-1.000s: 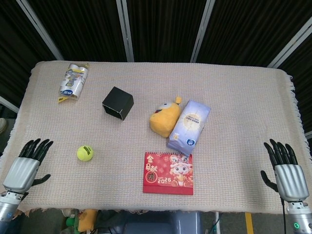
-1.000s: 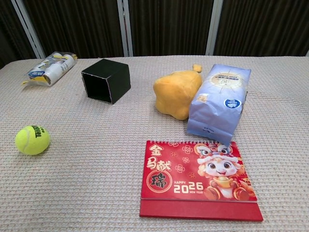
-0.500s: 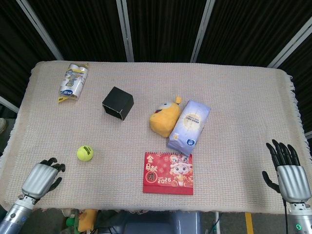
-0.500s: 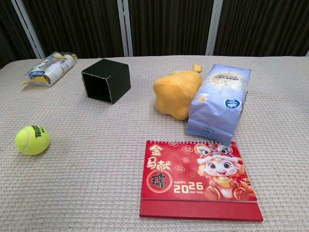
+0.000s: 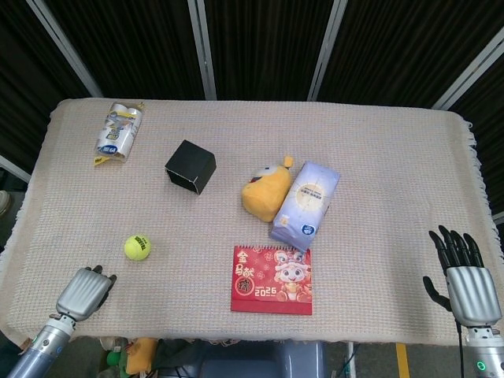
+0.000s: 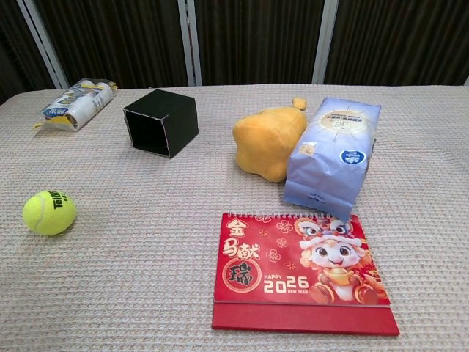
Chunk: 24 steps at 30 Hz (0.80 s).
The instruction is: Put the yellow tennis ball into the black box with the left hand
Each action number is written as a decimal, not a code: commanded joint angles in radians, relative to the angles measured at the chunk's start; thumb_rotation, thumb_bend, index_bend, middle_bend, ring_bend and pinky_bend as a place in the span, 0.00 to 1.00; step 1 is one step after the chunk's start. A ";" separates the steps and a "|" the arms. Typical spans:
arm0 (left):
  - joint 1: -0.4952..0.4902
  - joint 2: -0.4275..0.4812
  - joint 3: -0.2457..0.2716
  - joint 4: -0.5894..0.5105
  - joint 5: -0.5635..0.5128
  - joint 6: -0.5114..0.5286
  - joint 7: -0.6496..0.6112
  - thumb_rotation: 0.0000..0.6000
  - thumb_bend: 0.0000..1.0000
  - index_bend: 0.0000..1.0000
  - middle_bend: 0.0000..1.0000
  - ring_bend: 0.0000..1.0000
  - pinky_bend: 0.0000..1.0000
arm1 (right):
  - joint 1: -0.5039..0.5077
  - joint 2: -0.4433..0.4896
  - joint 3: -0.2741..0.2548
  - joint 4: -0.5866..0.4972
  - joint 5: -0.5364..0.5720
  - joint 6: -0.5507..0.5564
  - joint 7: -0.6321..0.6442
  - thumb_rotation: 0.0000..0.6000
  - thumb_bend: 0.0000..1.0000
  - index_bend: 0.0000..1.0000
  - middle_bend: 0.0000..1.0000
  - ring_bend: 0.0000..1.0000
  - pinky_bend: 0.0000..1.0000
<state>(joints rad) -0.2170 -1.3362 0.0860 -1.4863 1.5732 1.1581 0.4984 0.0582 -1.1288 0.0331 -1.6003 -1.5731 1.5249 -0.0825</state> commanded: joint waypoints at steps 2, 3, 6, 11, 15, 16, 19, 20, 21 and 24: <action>-0.026 -0.023 -0.017 0.017 -0.017 -0.027 0.003 1.00 0.38 0.59 0.69 0.40 0.60 | -0.001 0.001 0.000 0.000 0.001 0.000 -0.001 1.00 0.38 0.00 0.00 0.00 0.00; -0.029 -0.028 -0.018 0.021 -0.015 -0.028 0.003 1.00 0.38 0.59 0.69 0.40 0.60 | -0.001 0.001 0.000 -0.001 0.000 0.001 -0.001 1.00 0.38 0.00 0.00 0.00 0.00; -0.044 -0.045 -0.021 0.033 -0.009 -0.037 0.005 1.00 0.38 0.57 0.68 0.40 0.59 | 0.000 0.000 0.003 0.002 0.001 0.002 0.004 1.00 0.38 0.00 0.00 0.00 0.00; -0.074 -0.067 -0.029 0.039 -0.013 -0.068 -0.003 1.00 0.38 0.48 0.62 0.40 0.57 | 0.002 0.001 0.004 0.000 0.007 -0.007 0.001 1.00 0.38 0.00 0.00 0.00 0.00; -0.093 -0.085 -0.035 0.050 -0.027 -0.092 -0.003 1.00 0.38 0.46 0.59 0.40 0.57 | -0.001 0.003 0.002 0.000 -0.001 0.002 0.006 1.00 0.38 0.00 0.00 0.00 0.00; -0.096 -0.089 -0.037 0.052 -0.029 -0.096 -0.003 1.00 0.38 0.46 0.58 0.40 0.57 | -0.001 0.003 0.003 0.001 0.001 0.002 0.008 1.00 0.38 0.00 0.00 0.00 0.00; -0.104 -0.096 -0.040 0.057 -0.032 -0.100 -0.009 1.00 0.38 0.45 0.56 0.40 0.57 | -0.001 0.004 0.004 0.002 0.005 0.000 0.012 1.00 0.38 0.00 0.00 0.00 0.00; -0.106 -0.098 -0.040 0.060 -0.032 -0.100 -0.011 1.00 0.38 0.45 0.56 0.40 0.57 | -0.001 0.005 0.005 0.001 0.006 0.000 0.012 1.00 0.38 0.00 0.00 0.00 0.00; -0.108 -0.099 -0.041 0.062 -0.032 -0.099 -0.013 1.00 0.38 0.45 0.56 0.40 0.57 | -0.001 0.005 0.005 0.001 0.006 0.000 0.013 1.00 0.38 0.00 0.00 0.00 0.00; -0.113 -0.102 -0.044 0.068 -0.033 -0.096 -0.019 1.00 0.38 0.44 0.55 0.40 0.56 | 0.000 0.005 0.005 -0.001 0.004 -0.002 0.010 1.00 0.38 0.00 0.00 0.00 0.00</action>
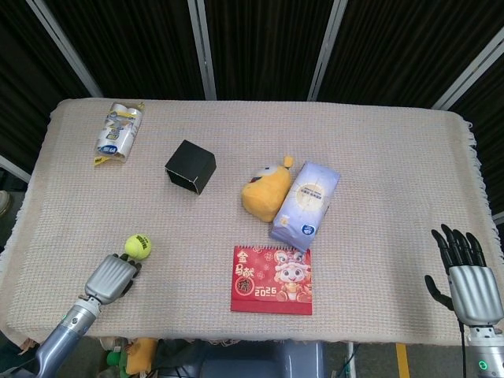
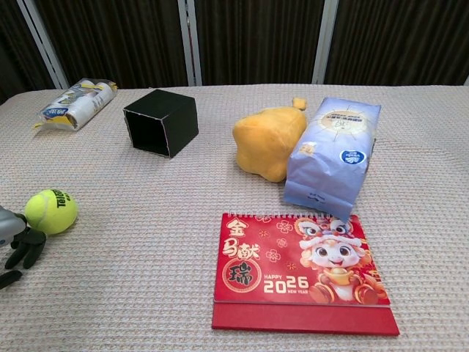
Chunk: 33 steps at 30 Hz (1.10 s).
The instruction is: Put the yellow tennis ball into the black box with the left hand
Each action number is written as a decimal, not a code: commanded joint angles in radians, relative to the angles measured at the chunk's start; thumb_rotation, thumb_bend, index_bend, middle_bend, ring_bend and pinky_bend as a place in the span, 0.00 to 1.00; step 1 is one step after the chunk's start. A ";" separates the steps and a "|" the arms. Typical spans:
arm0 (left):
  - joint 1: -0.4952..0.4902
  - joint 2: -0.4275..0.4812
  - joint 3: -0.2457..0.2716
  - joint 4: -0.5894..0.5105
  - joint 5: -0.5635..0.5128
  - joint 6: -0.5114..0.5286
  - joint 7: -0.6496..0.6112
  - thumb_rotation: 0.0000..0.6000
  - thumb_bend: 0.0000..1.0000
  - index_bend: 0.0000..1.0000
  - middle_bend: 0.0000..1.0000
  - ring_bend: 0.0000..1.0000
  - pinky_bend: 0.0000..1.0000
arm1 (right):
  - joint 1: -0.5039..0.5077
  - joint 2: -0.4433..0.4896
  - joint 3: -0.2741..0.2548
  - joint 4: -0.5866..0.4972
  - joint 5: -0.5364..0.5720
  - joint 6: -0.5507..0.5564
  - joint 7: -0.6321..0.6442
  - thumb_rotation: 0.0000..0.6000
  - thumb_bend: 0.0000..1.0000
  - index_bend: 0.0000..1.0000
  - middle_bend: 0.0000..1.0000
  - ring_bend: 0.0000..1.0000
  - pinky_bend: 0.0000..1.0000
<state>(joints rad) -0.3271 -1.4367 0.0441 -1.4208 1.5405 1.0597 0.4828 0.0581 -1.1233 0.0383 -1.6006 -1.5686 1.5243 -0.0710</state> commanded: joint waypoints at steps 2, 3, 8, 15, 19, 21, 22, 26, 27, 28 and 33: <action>-0.006 -0.003 -0.005 0.008 0.001 0.007 -0.010 1.00 0.38 0.44 0.54 0.40 0.56 | 0.000 -0.001 -0.002 0.000 -0.002 -0.001 -0.004 1.00 0.38 0.00 0.00 0.00 0.00; -0.007 -0.004 -0.006 0.011 0.002 0.010 -0.014 1.00 0.38 0.44 0.54 0.40 0.56 | 0.000 -0.002 -0.002 0.001 -0.002 -0.001 -0.005 1.00 0.38 0.00 0.00 0.00 0.00; -0.017 -0.004 -0.007 0.018 0.006 0.012 -0.038 1.00 0.38 0.44 0.53 0.40 0.56 | 0.000 -0.004 0.000 0.001 0.002 -0.003 -0.008 1.00 0.38 0.00 0.00 0.00 0.00; -0.038 -0.010 -0.018 0.032 0.001 0.001 -0.067 1.00 0.38 0.41 0.47 0.38 0.49 | -0.001 0.000 0.000 -0.001 0.003 -0.002 -0.004 1.00 0.38 0.00 0.00 0.00 0.00; -0.052 -0.020 -0.024 0.051 0.000 -0.009 -0.088 1.00 0.38 0.38 0.43 0.36 0.45 | -0.001 0.001 0.000 0.000 0.003 -0.003 0.000 1.00 0.38 0.00 0.00 0.00 0.00; -0.061 -0.027 -0.025 0.063 0.003 -0.014 -0.105 1.00 0.38 0.36 0.42 0.33 0.42 | 0.000 0.001 0.000 0.000 0.003 -0.003 0.001 1.00 0.38 0.00 0.00 0.00 0.00; -0.065 -0.029 -0.025 0.069 0.006 -0.015 -0.116 1.00 0.38 0.36 0.41 0.32 0.41 | 0.000 0.002 0.000 0.000 0.003 -0.003 0.001 1.00 0.38 0.00 0.00 0.00 0.00; -0.079 -0.039 -0.025 0.097 0.025 -0.009 -0.158 1.00 0.38 0.35 0.39 0.27 0.36 | 0.000 0.002 0.000 0.000 0.003 -0.003 0.002 1.00 0.38 0.00 0.00 0.00 0.00; -0.083 -0.042 -0.025 0.106 0.030 -0.008 -0.168 1.00 0.38 0.35 0.38 0.27 0.35 | -0.001 0.002 0.000 0.000 0.003 -0.003 0.002 1.00 0.38 0.00 0.00 0.00 0.00; -0.085 -0.044 -0.025 0.110 0.033 -0.007 -0.172 1.00 0.38 0.35 0.38 0.27 0.35 | -0.001 0.002 0.001 0.000 0.003 -0.003 0.002 1.00 0.38 0.00 0.00 0.00 0.00; -0.099 -0.056 -0.024 0.148 0.050 0.004 -0.208 1.00 0.38 0.35 0.38 0.25 0.32 | -0.001 0.001 0.002 0.001 0.005 -0.003 0.001 1.00 0.38 0.00 0.00 0.00 0.00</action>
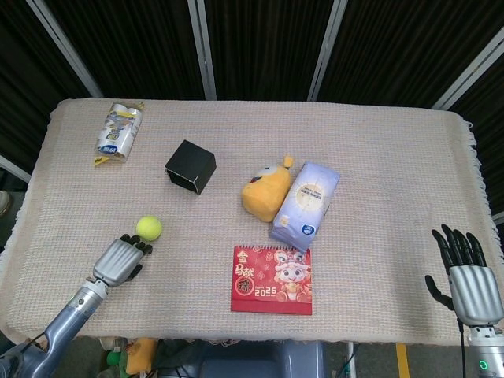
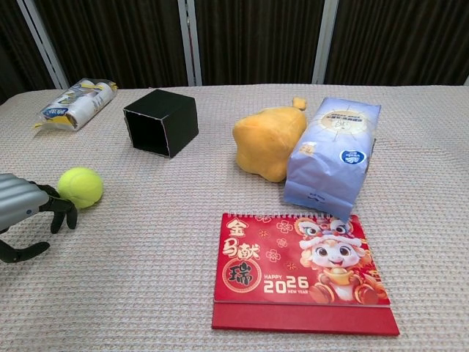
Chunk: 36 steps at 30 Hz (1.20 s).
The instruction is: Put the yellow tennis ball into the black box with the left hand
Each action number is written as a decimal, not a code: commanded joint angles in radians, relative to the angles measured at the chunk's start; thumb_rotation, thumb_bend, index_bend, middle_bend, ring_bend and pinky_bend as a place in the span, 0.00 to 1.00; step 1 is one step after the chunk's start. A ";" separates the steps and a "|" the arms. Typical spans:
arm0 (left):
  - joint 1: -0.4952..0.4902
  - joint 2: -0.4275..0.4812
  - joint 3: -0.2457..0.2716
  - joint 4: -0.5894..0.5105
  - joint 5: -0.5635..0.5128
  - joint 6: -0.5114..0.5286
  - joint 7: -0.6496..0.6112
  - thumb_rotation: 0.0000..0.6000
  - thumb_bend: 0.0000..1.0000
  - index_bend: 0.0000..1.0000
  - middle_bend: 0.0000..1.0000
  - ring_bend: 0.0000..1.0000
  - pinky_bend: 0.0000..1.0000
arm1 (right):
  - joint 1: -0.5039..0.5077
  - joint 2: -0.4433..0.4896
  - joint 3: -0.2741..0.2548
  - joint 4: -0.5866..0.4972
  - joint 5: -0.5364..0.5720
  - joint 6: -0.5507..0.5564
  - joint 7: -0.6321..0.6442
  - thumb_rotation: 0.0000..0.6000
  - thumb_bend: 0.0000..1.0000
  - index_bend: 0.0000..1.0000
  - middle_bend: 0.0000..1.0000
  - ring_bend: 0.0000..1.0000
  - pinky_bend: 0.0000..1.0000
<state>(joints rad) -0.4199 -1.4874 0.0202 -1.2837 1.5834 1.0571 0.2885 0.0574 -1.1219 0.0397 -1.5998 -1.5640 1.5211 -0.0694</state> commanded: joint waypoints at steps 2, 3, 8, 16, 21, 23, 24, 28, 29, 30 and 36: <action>-0.012 -0.007 -0.001 0.020 0.015 0.014 -0.031 1.00 0.38 0.35 0.38 0.25 0.31 | 0.000 -0.001 0.001 0.000 0.001 0.000 -0.002 1.00 0.38 0.00 0.00 0.00 0.00; -0.014 -0.008 -0.002 0.025 0.018 0.017 -0.039 1.00 0.38 0.34 0.38 0.24 0.31 | 0.000 -0.001 0.001 0.000 0.001 0.000 -0.002 1.00 0.38 0.00 0.00 0.00 0.00; -0.028 -0.013 -0.010 0.050 0.014 0.015 -0.073 1.00 0.38 0.33 0.37 0.23 0.27 | 0.001 -0.003 0.002 0.001 0.003 -0.002 -0.005 1.00 0.38 0.00 0.00 0.00 0.00; -0.052 -0.034 -0.015 0.093 0.003 -0.007 -0.113 1.00 0.36 0.31 0.34 0.19 0.26 | 0.002 -0.003 0.001 0.000 0.004 -0.005 -0.006 1.00 0.38 0.00 0.00 0.00 0.00; -0.062 -0.046 -0.011 0.116 0.000 -0.018 -0.119 1.00 0.35 0.31 0.33 0.19 0.26 | 0.001 -0.001 0.002 0.000 0.003 -0.003 -0.001 1.00 0.38 0.00 0.00 0.00 0.00; -0.065 -0.051 -0.012 0.123 -0.004 -0.021 -0.122 1.00 0.35 0.31 0.33 0.19 0.26 | 0.001 0.000 0.002 0.000 0.003 -0.003 0.000 1.00 0.38 0.00 0.00 0.00 0.00; -0.067 -0.053 -0.014 0.126 -0.008 -0.023 -0.124 1.00 0.35 0.31 0.33 0.19 0.26 | 0.001 0.000 0.001 0.000 0.003 -0.003 0.000 1.00 0.38 0.00 0.00 0.00 0.00; -0.074 -0.059 -0.017 0.135 -0.011 -0.025 -0.134 1.00 0.35 0.31 0.32 0.19 0.26 | 0.001 -0.001 0.001 -0.001 0.001 -0.004 -0.002 1.00 0.38 0.00 0.00 0.00 0.00; -0.076 -0.061 -0.017 0.138 -0.011 -0.025 -0.138 1.00 0.35 0.30 0.32 0.18 0.26 | 0.001 -0.001 0.000 -0.001 0.001 -0.004 -0.003 1.00 0.38 0.00 0.00 0.00 0.00; -0.079 -0.064 -0.018 0.141 -0.011 -0.024 -0.143 1.00 0.35 0.30 0.31 0.17 0.26 | 0.001 -0.001 0.000 -0.001 0.001 -0.005 -0.004 1.00 0.38 0.00 0.00 0.00 0.00; -0.090 -0.089 -0.021 0.170 -0.005 -0.014 -0.171 1.00 0.35 0.29 0.28 0.15 0.24 | 0.002 -0.002 0.001 -0.001 0.004 -0.007 -0.005 1.00 0.38 0.00 0.00 0.00 0.00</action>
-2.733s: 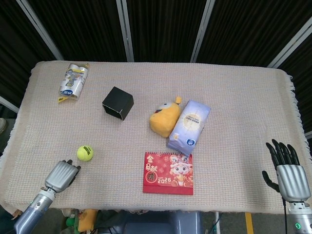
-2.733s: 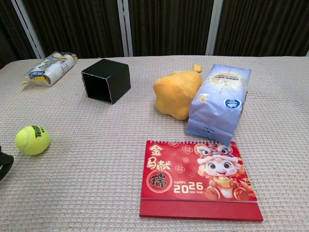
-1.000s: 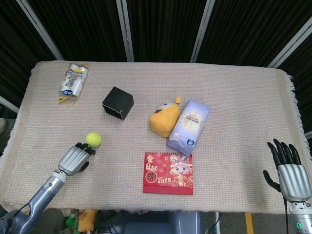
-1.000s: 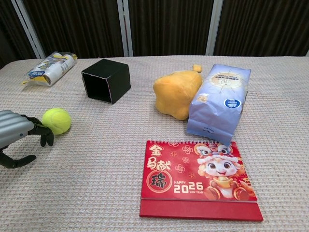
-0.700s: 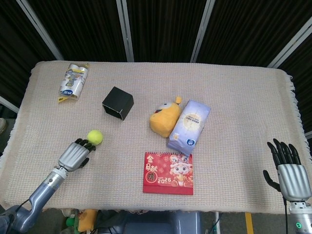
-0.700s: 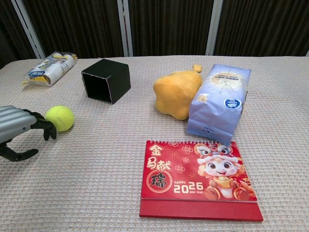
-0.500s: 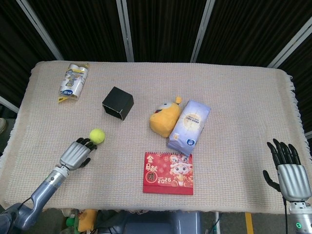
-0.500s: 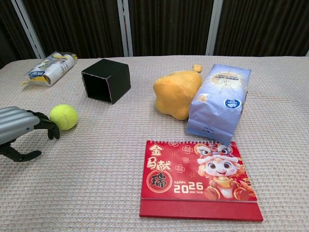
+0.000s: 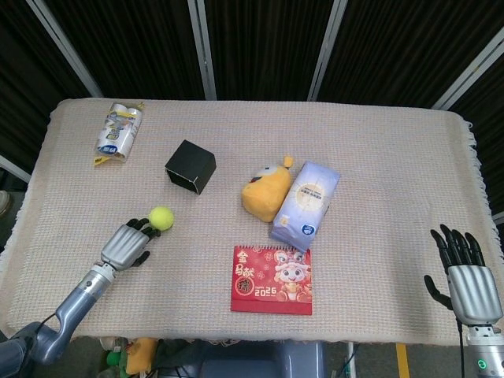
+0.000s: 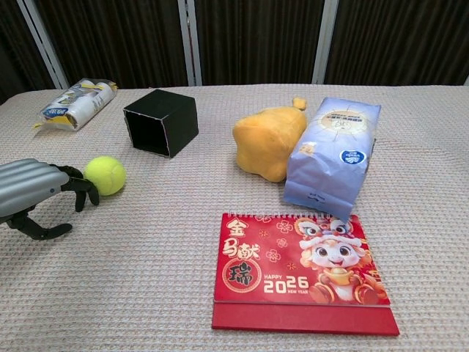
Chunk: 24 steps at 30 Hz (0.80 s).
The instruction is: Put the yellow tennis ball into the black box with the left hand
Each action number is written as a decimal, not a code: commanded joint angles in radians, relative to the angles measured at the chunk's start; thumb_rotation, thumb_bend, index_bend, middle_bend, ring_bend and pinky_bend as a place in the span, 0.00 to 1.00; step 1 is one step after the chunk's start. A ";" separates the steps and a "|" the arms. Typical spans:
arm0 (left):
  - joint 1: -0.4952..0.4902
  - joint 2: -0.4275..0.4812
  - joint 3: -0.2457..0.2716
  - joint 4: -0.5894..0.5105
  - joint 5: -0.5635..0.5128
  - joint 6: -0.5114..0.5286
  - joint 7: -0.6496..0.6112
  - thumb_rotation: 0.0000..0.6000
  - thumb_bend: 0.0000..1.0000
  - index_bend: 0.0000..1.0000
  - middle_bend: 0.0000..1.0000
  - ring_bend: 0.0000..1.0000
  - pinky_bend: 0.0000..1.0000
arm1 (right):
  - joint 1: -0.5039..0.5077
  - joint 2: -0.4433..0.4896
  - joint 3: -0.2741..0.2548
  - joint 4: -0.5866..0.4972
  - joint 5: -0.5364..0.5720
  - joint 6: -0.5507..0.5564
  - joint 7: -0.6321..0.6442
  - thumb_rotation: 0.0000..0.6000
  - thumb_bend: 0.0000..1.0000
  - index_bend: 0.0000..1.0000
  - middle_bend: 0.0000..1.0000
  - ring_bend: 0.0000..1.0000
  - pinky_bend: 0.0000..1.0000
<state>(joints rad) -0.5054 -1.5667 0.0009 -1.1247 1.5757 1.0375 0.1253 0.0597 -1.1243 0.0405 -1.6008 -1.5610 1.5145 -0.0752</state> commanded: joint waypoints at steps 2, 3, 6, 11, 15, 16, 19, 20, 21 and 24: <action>-0.007 -0.020 -0.004 0.023 0.000 0.007 -0.012 1.00 0.35 0.28 0.27 0.13 0.23 | 0.001 0.001 0.001 0.000 0.002 -0.001 0.002 1.00 0.38 0.00 0.00 0.00 0.00; -0.008 -0.026 -0.007 0.030 -0.004 0.008 -0.012 1.00 0.35 0.27 0.26 0.13 0.22 | 0.001 0.001 0.001 0.000 0.002 -0.001 0.003 1.00 0.38 0.00 0.00 0.00 0.00; -0.011 -0.044 -0.015 0.047 -0.013 0.011 -0.015 1.00 0.35 0.26 0.25 0.11 0.22 | 0.000 0.002 0.001 -0.001 0.002 -0.001 0.005 1.00 0.38 0.00 0.00 0.00 0.00; -0.013 -0.070 -0.020 0.073 -0.019 0.021 -0.014 1.00 0.35 0.23 0.23 0.10 0.21 | 0.000 0.003 0.000 0.000 0.001 -0.001 0.006 1.00 0.38 0.00 0.00 0.00 0.00; -0.017 -0.081 -0.021 0.083 -0.022 0.023 -0.019 1.00 0.35 0.21 0.22 0.08 0.20 | 0.000 0.003 -0.001 -0.001 0.000 -0.002 0.004 1.00 0.38 0.00 0.00 0.00 0.00; -0.019 -0.083 -0.023 0.085 -0.022 0.023 -0.022 1.00 0.35 0.21 0.22 0.08 0.20 | 0.000 0.003 -0.002 -0.002 0.000 -0.003 0.004 1.00 0.38 0.00 0.00 0.00 0.00; -0.027 -0.088 -0.025 0.086 -0.020 0.025 -0.036 1.00 0.35 0.21 0.22 0.08 0.20 | -0.001 0.004 -0.001 -0.002 0.000 -0.002 0.004 1.00 0.38 0.00 0.00 0.00 0.00; -0.029 -0.089 -0.027 0.085 -0.018 0.028 -0.041 1.00 0.35 0.21 0.22 0.08 0.20 | -0.001 0.004 -0.001 -0.003 0.001 -0.001 0.005 1.00 0.38 0.00 0.00 0.00 0.00; -0.031 -0.091 -0.029 0.085 -0.016 0.033 -0.046 1.00 0.35 0.21 0.22 0.08 0.20 | -0.001 0.004 -0.001 -0.003 0.001 -0.001 0.005 1.00 0.38 0.00 0.00 0.00 0.00; -0.035 -0.094 -0.032 0.086 -0.015 0.041 -0.053 1.00 0.35 0.21 0.22 0.08 0.20 | -0.001 0.004 0.000 -0.003 0.002 0.000 0.008 1.00 0.38 0.00 0.00 0.00 0.00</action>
<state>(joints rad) -0.5390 -1.6591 -0.0302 -1.0388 1.5604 1.0771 0.0739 0.0586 -1.1199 0.0405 -1.6035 -1.5594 1.5145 -0.0677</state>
